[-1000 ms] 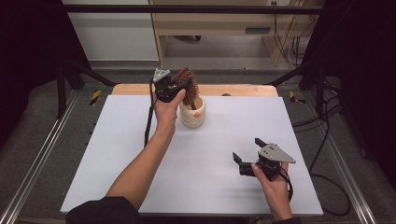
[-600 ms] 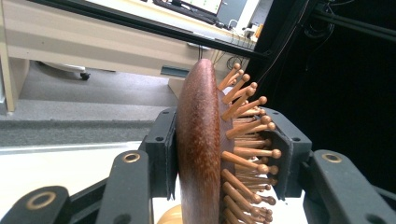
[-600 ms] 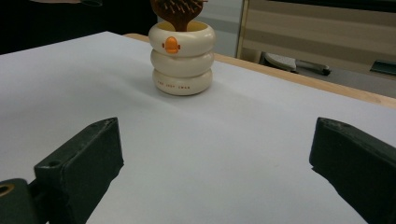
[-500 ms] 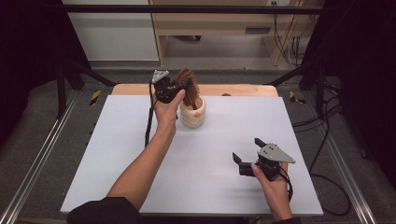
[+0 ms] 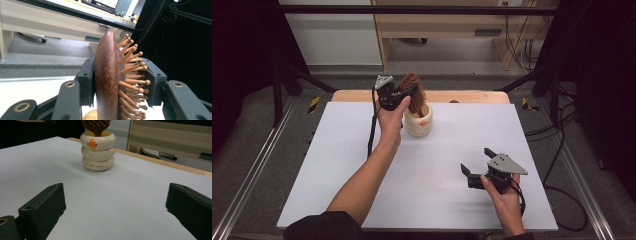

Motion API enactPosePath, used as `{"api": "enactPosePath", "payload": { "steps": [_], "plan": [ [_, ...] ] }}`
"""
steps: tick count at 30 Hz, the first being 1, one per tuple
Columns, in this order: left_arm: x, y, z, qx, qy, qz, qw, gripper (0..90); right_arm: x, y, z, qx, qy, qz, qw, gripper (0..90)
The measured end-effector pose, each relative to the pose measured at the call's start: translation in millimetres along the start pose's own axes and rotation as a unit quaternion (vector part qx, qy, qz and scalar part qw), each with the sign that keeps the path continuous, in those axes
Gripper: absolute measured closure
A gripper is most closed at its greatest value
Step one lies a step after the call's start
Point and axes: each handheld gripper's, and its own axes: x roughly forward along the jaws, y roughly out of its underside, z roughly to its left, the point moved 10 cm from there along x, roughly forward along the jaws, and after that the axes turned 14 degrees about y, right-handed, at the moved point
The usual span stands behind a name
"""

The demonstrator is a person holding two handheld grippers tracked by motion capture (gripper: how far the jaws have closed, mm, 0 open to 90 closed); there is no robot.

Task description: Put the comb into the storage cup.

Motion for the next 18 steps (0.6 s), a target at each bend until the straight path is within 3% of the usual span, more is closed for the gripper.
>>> {"api": "enactPosePath", "payload": {
  "steps": [18],
  "plan": [
    [-2.1,1.1,4.9,-0.007,-0.003,-0.005,1.0,50.8,0.4,0.5,1.0,-0.001,-0.002,0.001,1.0,2.9]
  ]
}}
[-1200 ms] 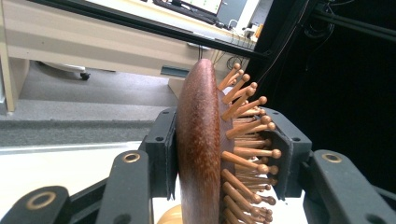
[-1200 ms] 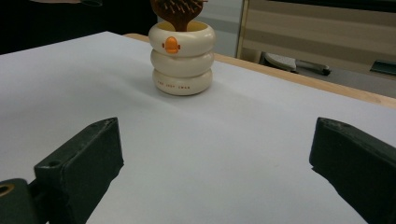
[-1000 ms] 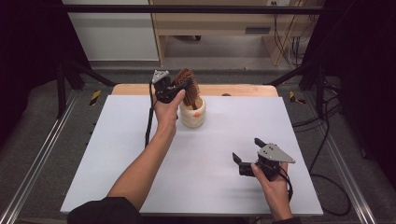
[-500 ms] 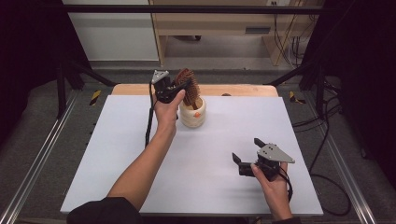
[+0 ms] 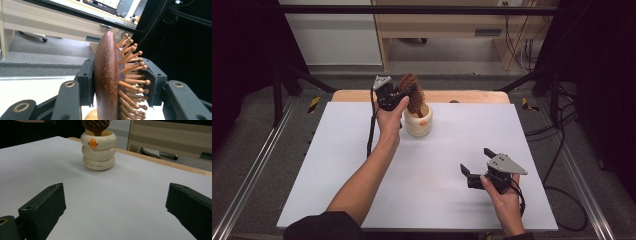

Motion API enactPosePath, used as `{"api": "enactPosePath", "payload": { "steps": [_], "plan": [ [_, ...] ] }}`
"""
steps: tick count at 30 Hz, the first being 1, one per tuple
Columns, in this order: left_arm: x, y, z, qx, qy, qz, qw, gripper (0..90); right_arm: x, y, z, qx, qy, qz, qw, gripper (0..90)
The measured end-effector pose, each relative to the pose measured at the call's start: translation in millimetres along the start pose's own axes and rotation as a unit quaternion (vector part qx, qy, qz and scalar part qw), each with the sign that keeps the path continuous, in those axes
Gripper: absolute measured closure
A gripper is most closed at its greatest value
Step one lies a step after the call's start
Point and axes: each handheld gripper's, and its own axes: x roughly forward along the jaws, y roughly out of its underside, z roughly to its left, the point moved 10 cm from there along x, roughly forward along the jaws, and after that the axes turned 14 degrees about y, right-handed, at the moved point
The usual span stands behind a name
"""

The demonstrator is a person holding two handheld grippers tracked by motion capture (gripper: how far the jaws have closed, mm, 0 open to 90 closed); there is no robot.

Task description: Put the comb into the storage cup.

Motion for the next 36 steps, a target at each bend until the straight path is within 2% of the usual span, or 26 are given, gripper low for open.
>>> {"api": "enactPosePath", "payload": {
  "steps": [24,36],
  "plan": [
    [-4.1,0.9,6.1,-0.01,0.004,-0.002,0.9999,49.9,0.4,0.2,0.9,-0.001,-0.001,0.0,1.0,2.8],
    [-8.1,2.3,13.5,-0.024,-0.001,-0.009,0.9997,49.3,0.5,0.4,1.5,-0.001,-0.001,0.001,1.0,2.8]
  ]
}}
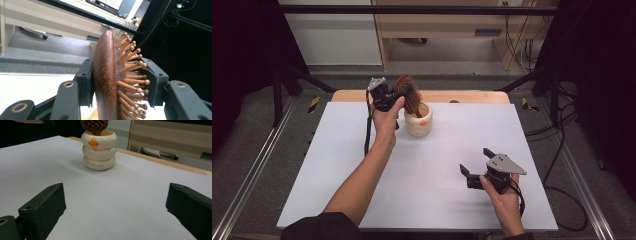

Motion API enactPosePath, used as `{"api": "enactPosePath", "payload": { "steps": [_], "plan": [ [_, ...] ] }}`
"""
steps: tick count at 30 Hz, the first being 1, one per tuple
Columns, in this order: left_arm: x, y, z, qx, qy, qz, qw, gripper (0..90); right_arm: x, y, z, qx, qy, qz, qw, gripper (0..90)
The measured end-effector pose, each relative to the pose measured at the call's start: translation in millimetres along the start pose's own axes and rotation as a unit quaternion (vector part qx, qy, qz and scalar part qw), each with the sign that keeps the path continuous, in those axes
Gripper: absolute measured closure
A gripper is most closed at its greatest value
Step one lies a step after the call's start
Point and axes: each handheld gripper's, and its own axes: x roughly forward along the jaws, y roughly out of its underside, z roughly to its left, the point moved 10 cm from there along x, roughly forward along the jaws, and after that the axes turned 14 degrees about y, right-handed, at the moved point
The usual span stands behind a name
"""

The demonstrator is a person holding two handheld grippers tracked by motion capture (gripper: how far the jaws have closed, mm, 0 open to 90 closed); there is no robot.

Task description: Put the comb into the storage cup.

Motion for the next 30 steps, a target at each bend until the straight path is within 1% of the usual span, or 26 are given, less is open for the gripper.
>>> {"api": "enactPosePath", "payload": {
  "steps": [7,16,30],
  "plan": [
    [-1.7,0.5,2.4,-0.001,0.0,0.0,1.0,49.0,0.5,0.3,0.6,-0.001,0.0,0.0,1.0,2.8],
    [-5.0,1.4,8.5,-0.011,-0.003,-0.005,0.9999,48.6,0.8,0.7,1.0,-0.004,0.0,0.001,1.0,2.8],
    [-6.8,2.2,11.0,-0.014,-0.005,-0.006,0.9999,48.0,1.0,0.9,1.7,-0.005,-0.002,0.002,1.0,2.8]
  ]
}}
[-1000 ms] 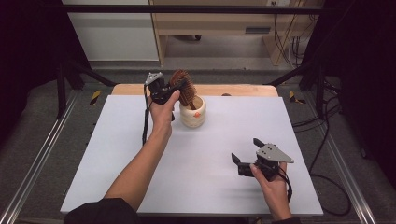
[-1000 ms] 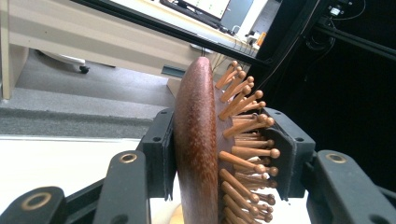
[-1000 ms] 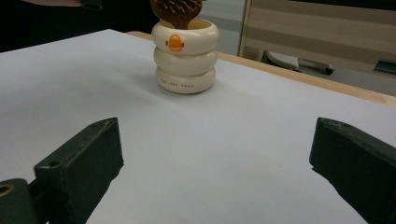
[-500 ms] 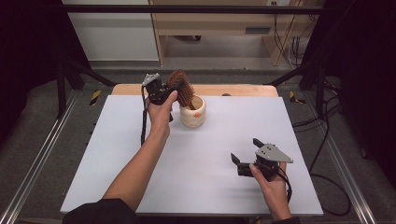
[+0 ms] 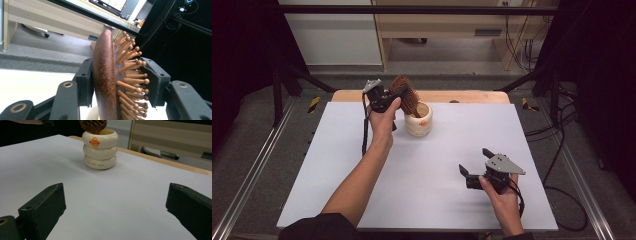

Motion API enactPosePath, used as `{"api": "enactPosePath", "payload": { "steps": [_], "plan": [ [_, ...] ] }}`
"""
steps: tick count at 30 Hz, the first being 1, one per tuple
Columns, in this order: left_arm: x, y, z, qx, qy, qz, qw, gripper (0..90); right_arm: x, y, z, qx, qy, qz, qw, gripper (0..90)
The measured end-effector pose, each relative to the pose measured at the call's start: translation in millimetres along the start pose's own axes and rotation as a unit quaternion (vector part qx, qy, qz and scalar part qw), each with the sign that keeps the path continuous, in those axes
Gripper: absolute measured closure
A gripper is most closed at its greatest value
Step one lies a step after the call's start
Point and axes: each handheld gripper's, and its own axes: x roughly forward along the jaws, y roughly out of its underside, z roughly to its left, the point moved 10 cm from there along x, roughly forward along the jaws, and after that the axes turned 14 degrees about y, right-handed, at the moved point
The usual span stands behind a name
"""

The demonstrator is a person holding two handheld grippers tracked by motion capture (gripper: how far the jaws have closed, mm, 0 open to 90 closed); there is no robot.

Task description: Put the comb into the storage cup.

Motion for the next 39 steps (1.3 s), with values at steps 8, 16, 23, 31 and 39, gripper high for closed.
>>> {"api": "enactPosePath", "payload": {
  "steps": [8,16,23,31,39],
  "plan": [
    [0.0,0.1,0.5,0.0,-0.002,0.0,1.0,47.8,0.1,0.2,0.0,-0.001,0.0,0.0,1.0,2.8],
    [-0.2,0.3,0.8,-0.001,-0.002,0.0,1.0,47.4,0.2,0.2,0.1,-0.001,0.0,0.0,1.0,2.8],
    [-0.1,0.4,0.9,0.0,-0.002,-0.001,1.0,46.6,0.2,0.3,0.2,0.0,0.0,0.0,1.0,2.8],
    [-0.3,1.0,1.2,0.002,-0.005,-0.003,1.0,46.0,0.2,0.4,0.3,0.0,-0.001,0.001,1.0,2.8],
    [-0.5,1.4,3.0,0.006,-0.01,0.001,0.9999,44.5,0.5,0.9,0.7,0.001,-0.002,0.003,1.0,2.8]
  ]
}}
